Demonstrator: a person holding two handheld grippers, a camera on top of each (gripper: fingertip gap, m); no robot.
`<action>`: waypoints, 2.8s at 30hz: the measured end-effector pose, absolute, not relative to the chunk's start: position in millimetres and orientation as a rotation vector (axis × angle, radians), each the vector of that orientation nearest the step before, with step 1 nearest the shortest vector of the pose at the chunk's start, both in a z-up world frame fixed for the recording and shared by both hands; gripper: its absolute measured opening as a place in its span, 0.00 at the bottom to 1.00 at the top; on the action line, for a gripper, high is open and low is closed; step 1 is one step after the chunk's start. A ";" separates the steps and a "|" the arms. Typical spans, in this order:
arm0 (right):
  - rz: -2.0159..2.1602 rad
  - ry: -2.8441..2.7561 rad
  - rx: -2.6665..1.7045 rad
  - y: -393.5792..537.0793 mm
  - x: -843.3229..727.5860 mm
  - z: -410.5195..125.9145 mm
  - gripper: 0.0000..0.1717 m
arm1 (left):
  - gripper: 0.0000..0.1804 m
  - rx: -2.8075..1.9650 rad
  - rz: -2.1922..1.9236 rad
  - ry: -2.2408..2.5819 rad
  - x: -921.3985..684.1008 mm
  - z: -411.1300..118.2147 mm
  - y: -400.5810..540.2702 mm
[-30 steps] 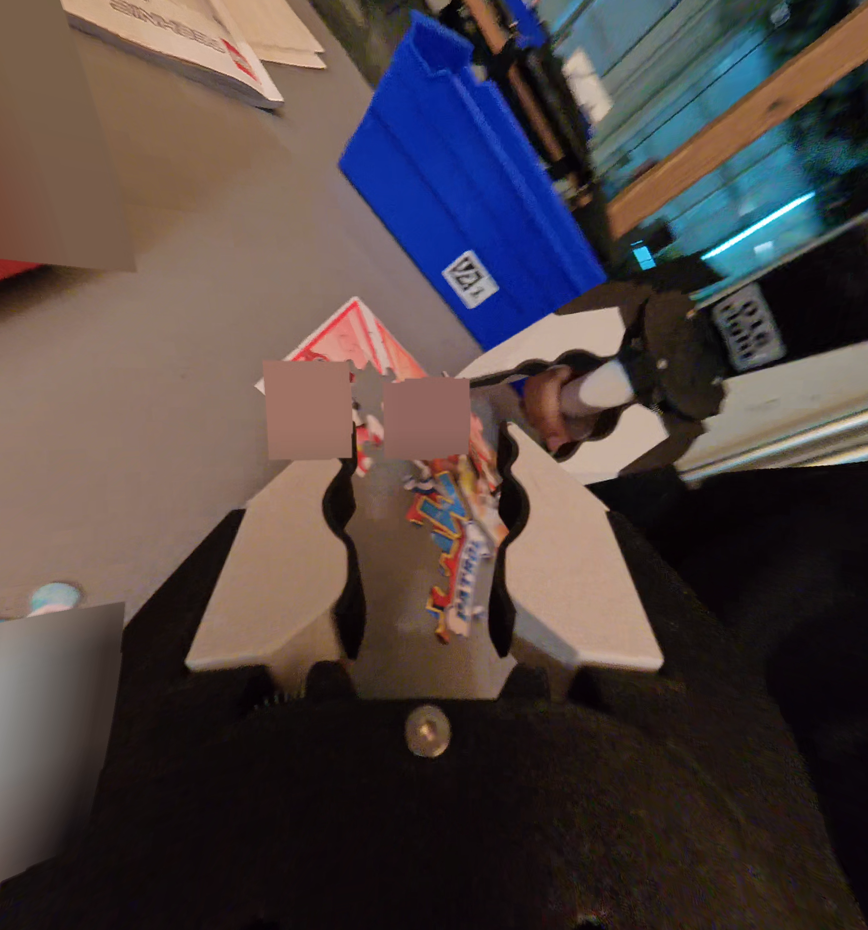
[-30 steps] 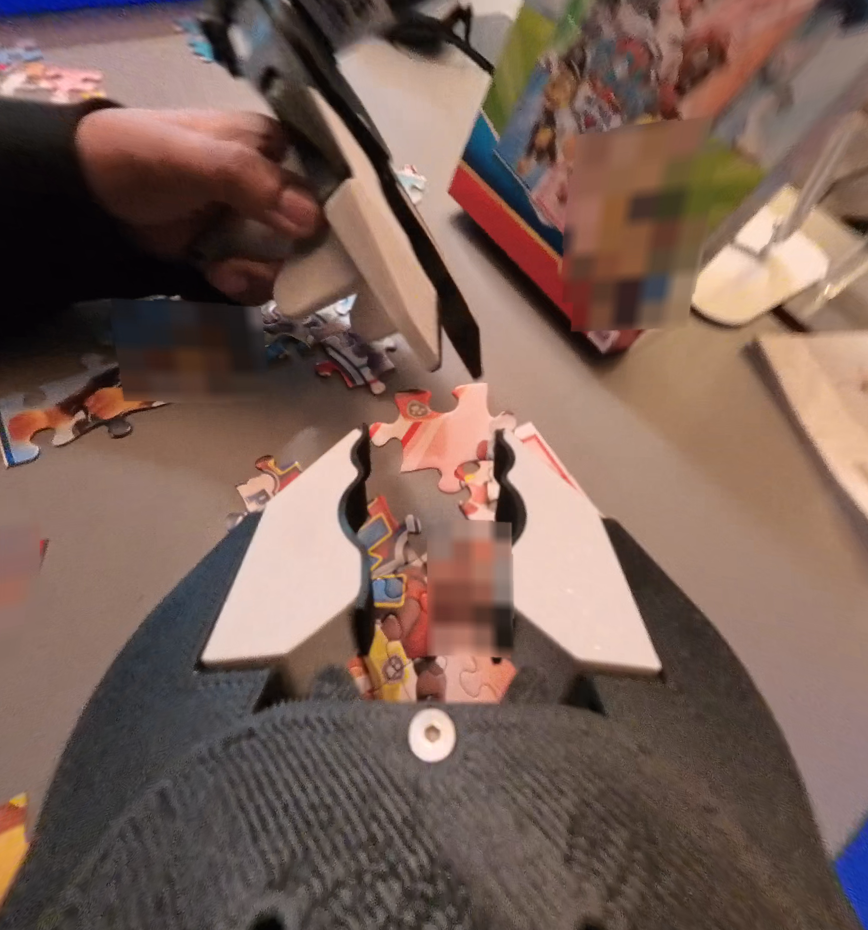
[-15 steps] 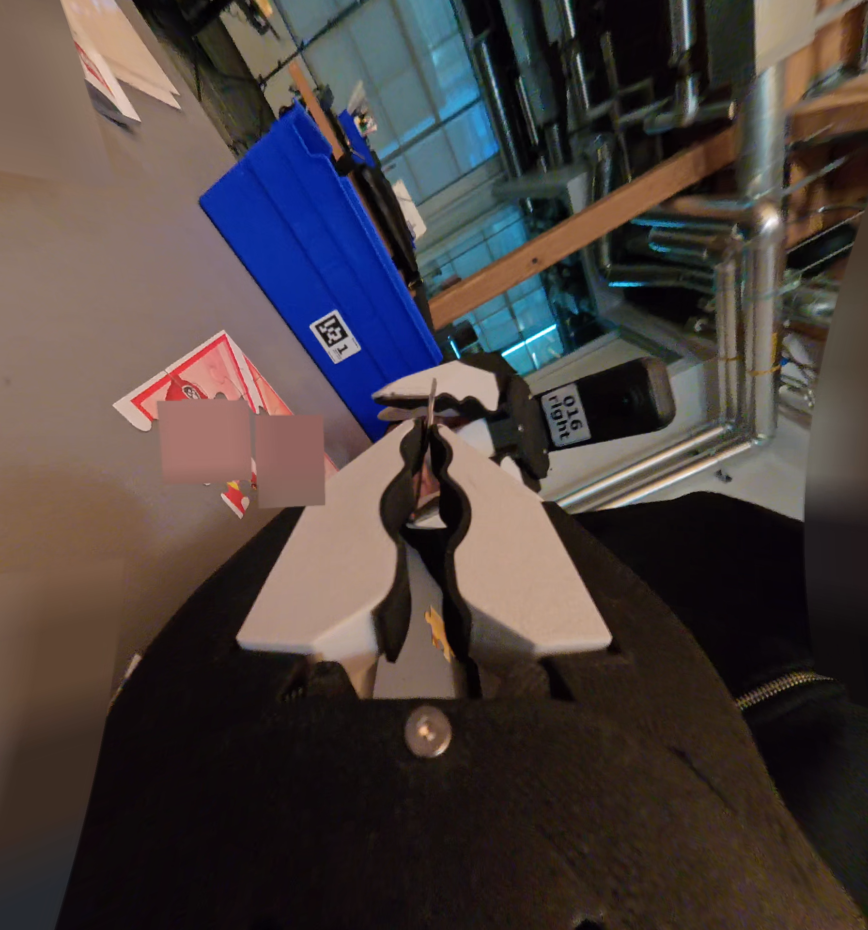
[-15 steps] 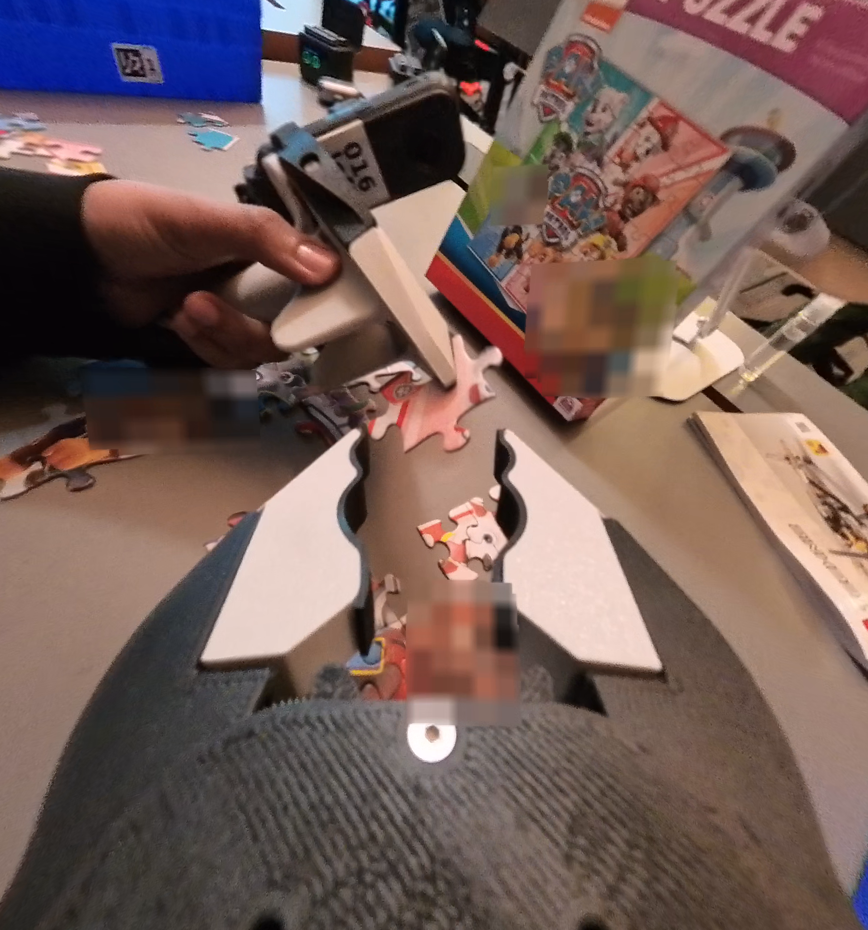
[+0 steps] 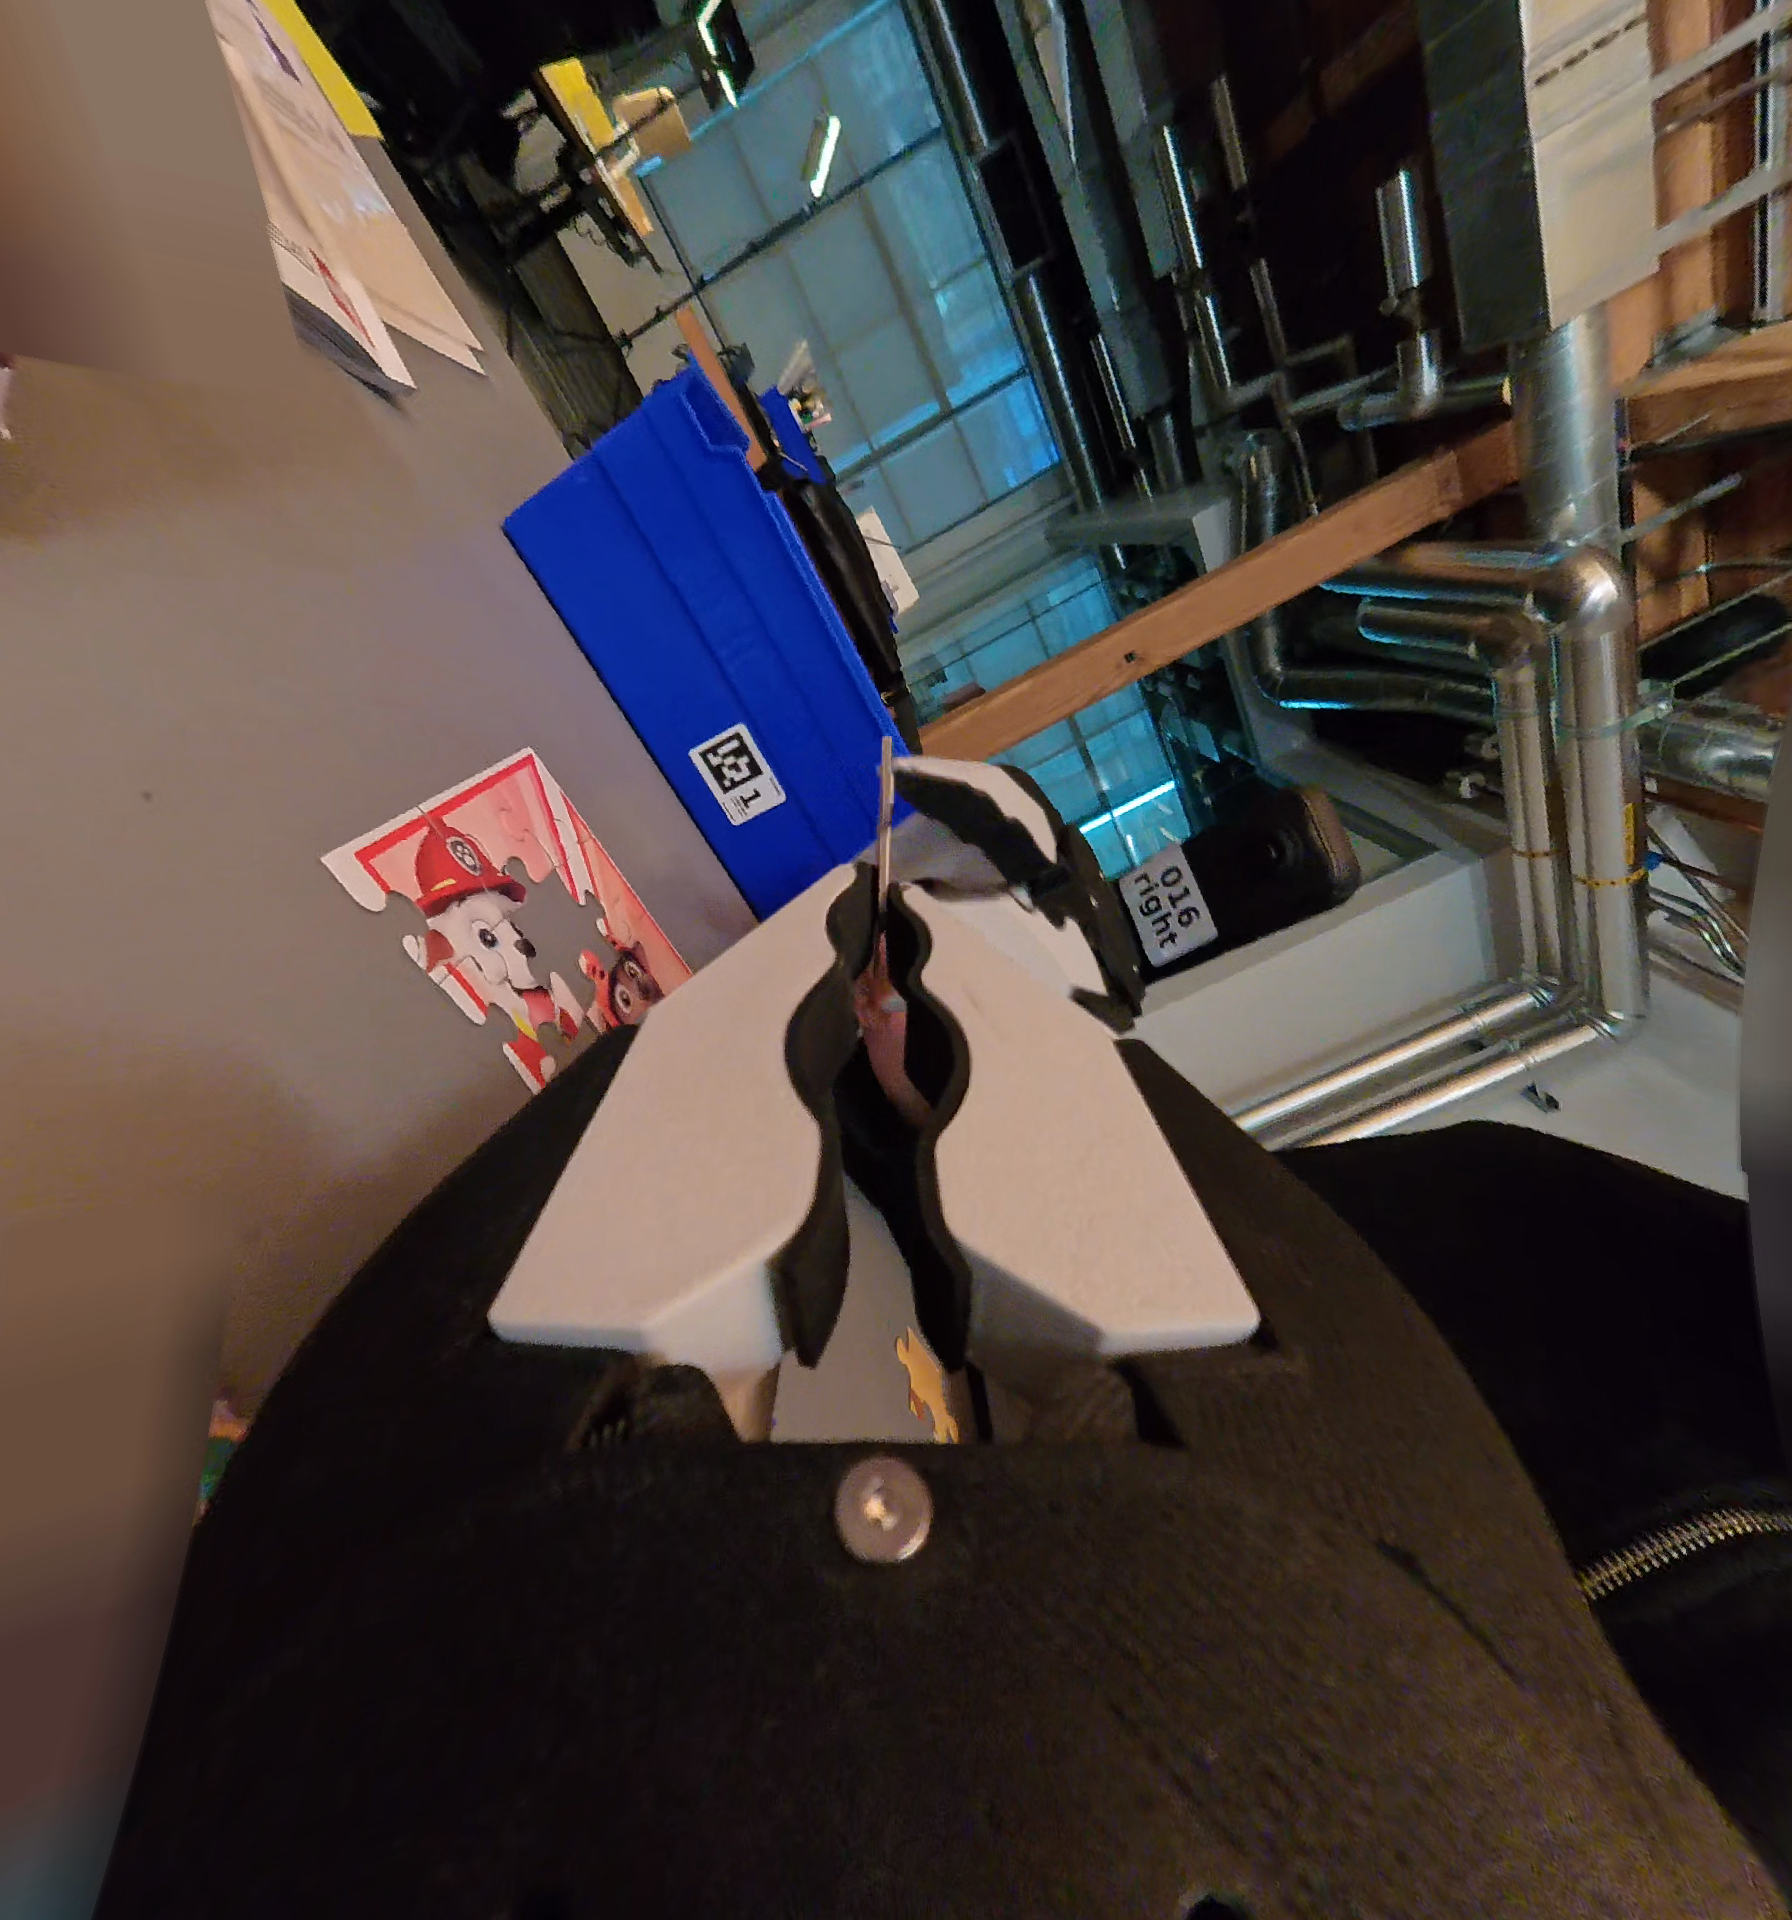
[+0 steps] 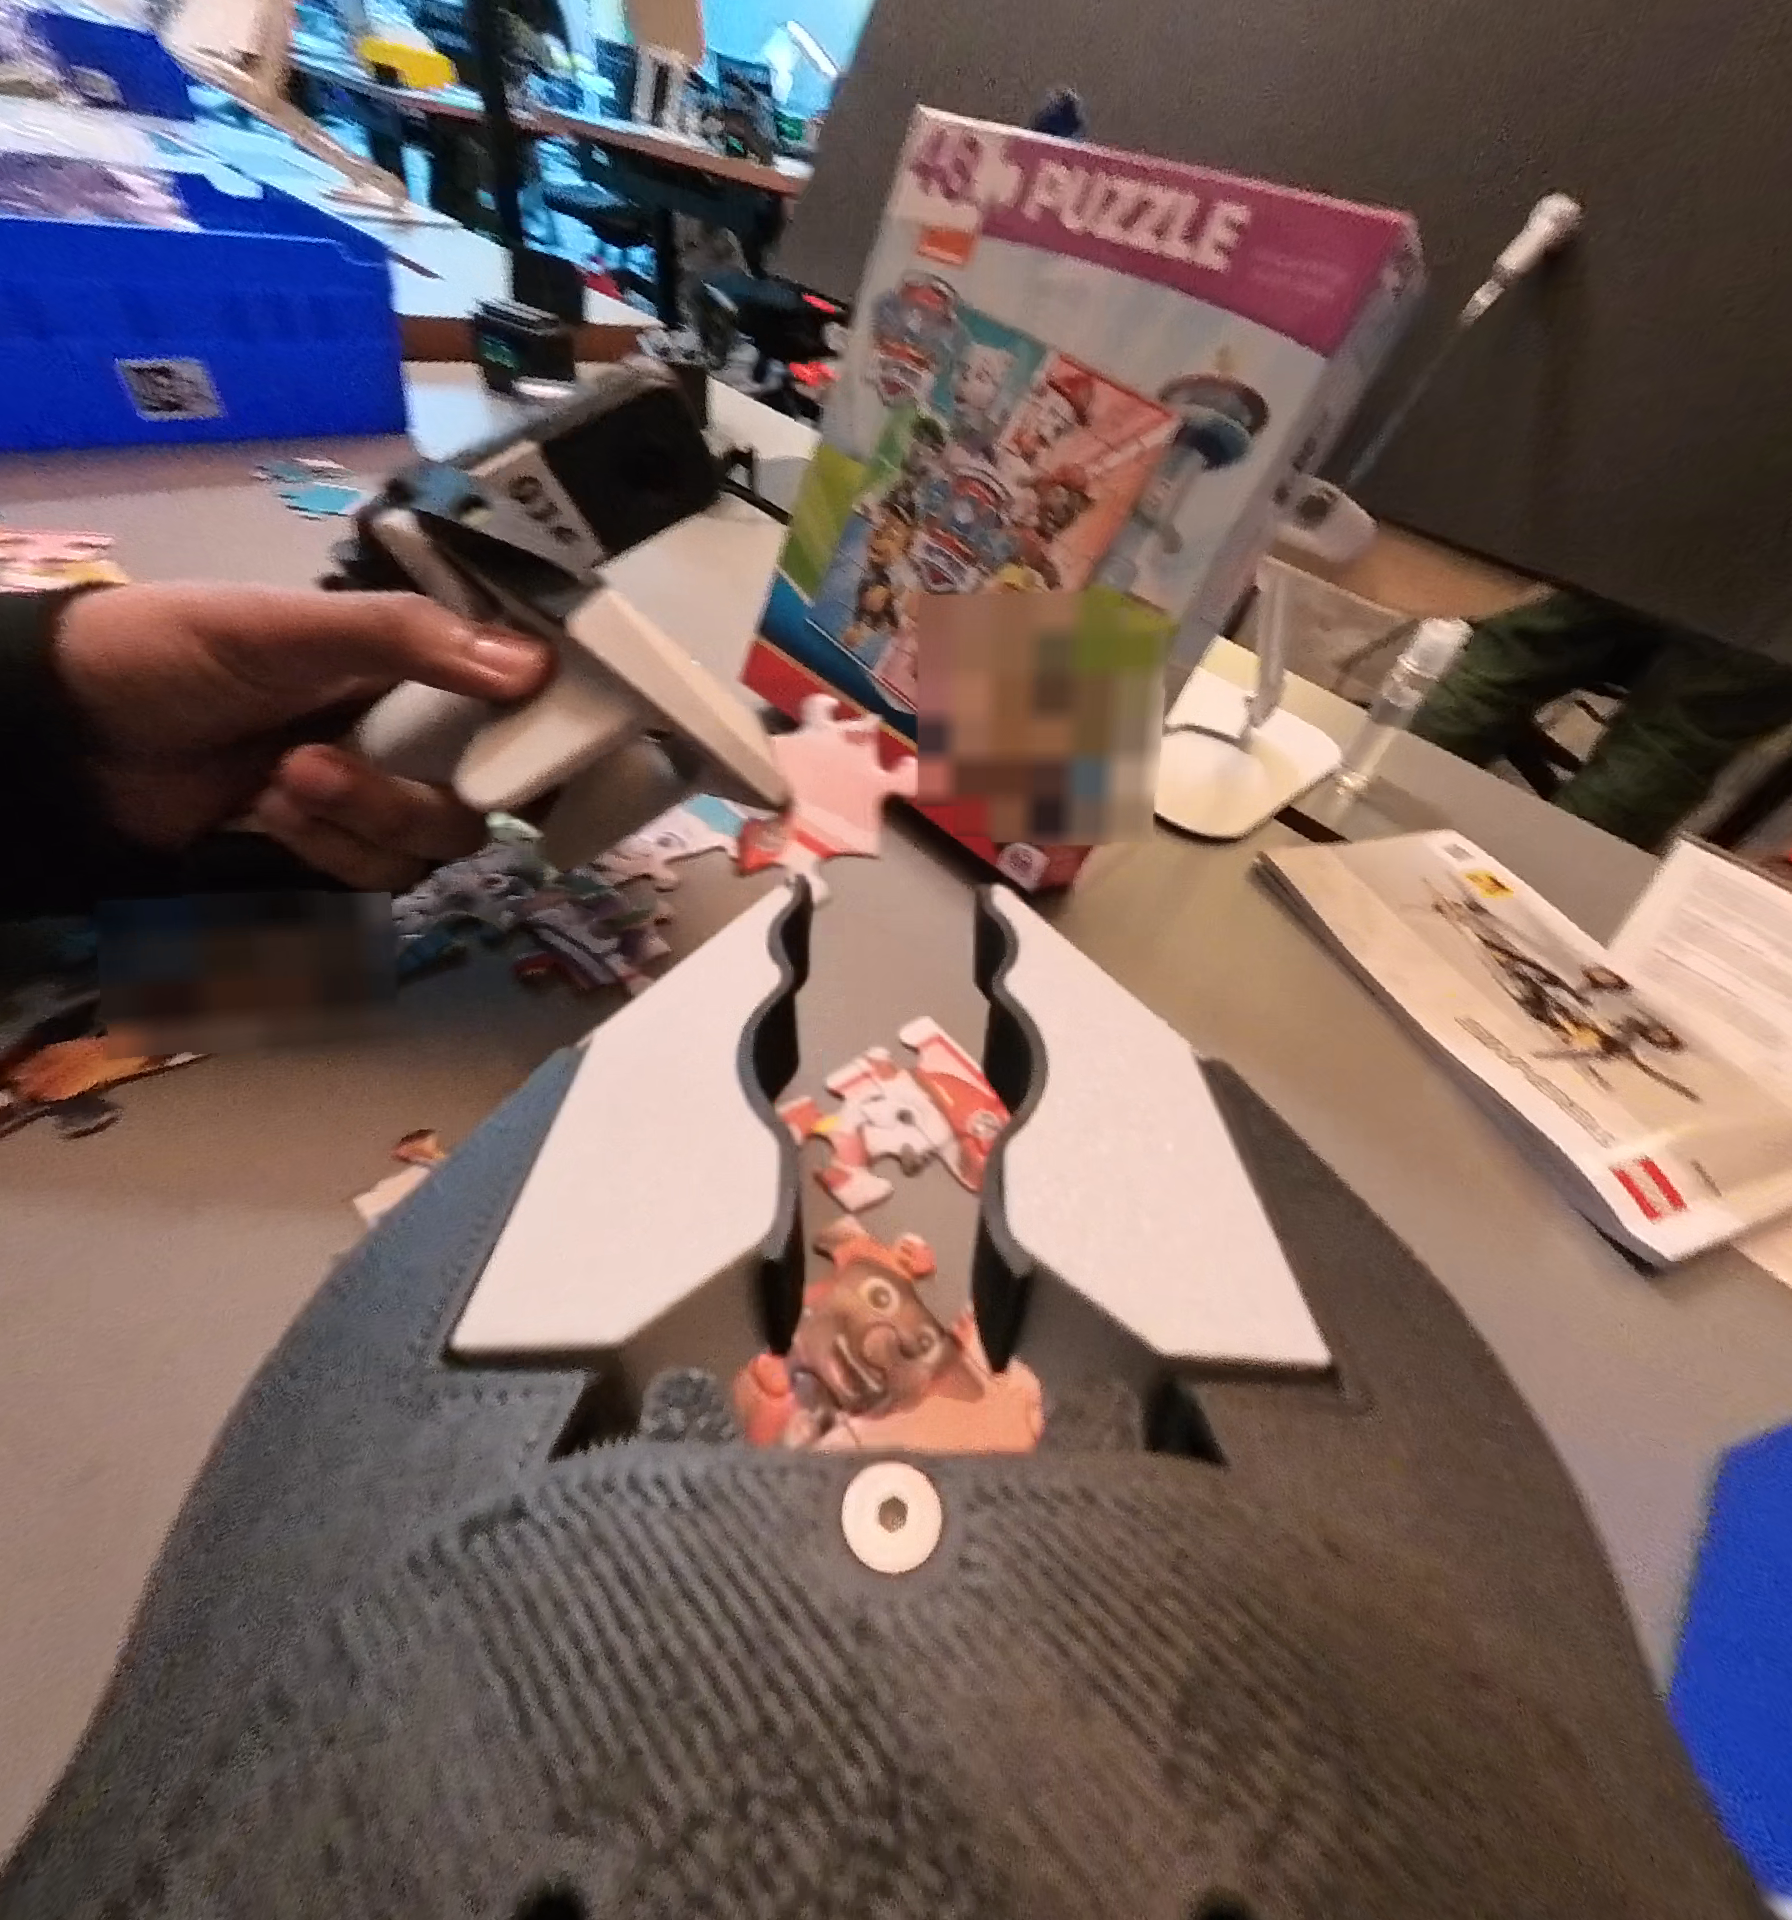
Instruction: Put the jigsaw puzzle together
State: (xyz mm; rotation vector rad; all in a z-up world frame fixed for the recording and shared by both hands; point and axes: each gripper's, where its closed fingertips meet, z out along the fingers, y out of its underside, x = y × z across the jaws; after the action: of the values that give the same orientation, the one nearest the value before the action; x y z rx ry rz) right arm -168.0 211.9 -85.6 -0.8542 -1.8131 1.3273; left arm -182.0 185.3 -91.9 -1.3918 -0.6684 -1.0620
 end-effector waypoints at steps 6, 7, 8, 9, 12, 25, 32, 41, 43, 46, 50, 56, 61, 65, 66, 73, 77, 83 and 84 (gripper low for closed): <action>1.167 -1.926 -0.739 192.3 -167.2 -104.7 0.11 | 0.00 -1.392 -1.092 -0.670 -176.8 -91.6 185.3; 1.154 -1.939 -0.723 190.3 -166.4 -106.6 0.08 | 0.00 -1.396 -1.097 -0.665 -174.9 -91.4 185.7; 1.144 -1.942 -0.708 189.3 -165.5 -106.8 0.04 | 0.00 -1.404 -1.099 -0.661 -173.4 -91.8 185.9; 1.138 -1.942 -0.693 188.6 -164.6 -106.4 0.04 | 0.00 -1.407 -1.099 -0.659 -173.0 -91.8 185.5; 1.121 -1.961 -0.687 190.2 -163.4 -107.9 0.04 | 0.00 -1.441 -1.094 -0.649 -171.8 -95.2 184.3; 1.141 -1.766 -0.974 265.8 -172.3 -95.4 0.04 | 0.13 -1.627 -0.639 -0.591 -210.4 -103.9 159.4; 1.171 -2.001 -0.765 218.2 -160.9 -115.4 0.04 | 0.17 -1.704 -0.610 -0.476 -192.9 -106.4 168.3; 1.268 -2.249 -0.603 180.2 -135.8 -137.1 0.04 | 0.15 -1.684 -0.798 -0.412 -172.3 -103.9 171.9; 1.314 -2.252 -0.600 179.1 -132.9 -133.7 0.04 | 0.15 -1.702 -0.800 -0.358 -166.8 -102.5 170.5; 1.401 -2.266 -0.560 174.3 -124.4 -126.9 0.04 | 0.19 -1.674 -0.874 -0.213 -149.9 -90.6 164.1; 1.486 -2.278 -0.528 169.8 -115.7 -119.1 0.04 | 0.22 -1.750 -0.858 -0.012 -127.8 -92.4 153.6; 1.547 -2.301 -0.531 171.3 -109.5 -115.5 0.04 | 0.16 -1.902 -0.679 0.118 -121.7 -110.7 147.2; 1.566 -2.308 -0.531 172.5 -106.7 -113.5 0.04 | 0.11 -1.932 -0.621 0.138 -123.7 -115.3 146.5; 1.575 -2.332 -0.528 171.9 -103.8 -115.1 0.04 | 0.05 -1.964 -0.545 0.157 -126.1 -118.0 146.1; 1.575 -2.339 -0.528 171.6 -103.2 -115.8 0.04 | 0.05 -1.973 -0.514 0.156 -128.6 -119.3 146.4; 1.568 -2.384 -0.526 169.5 -100.1 -121.3 0.04 | 0.06 -2.025 -0.448 0.174 -129.7 -125.9 145.4; 1.578 -2.394 -0.520 169.4 -98.1 -121.6 0.04 | 0.05 -2.045 -0.445 0.199 -125.6 -129.3 145.4; 1.588 -2.404 -0.528 169.5 -97.4 -122.1 0.04 | 0.02 -2.068 -0.457 0.226 -120.5 -133.4 144.5; 1.590 -2.404 -0.530 169.7 -97.4 -122.0 0.04 | 0.02 -2.070 -0.458 0.228 -120.2 -133.8 144.5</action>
State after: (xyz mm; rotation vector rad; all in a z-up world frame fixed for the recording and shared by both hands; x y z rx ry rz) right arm -97.4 169.7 -122.0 -0.5299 -2.4043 1.5902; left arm -120.2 144.5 -133.8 -2.0699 0.2277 -0.4578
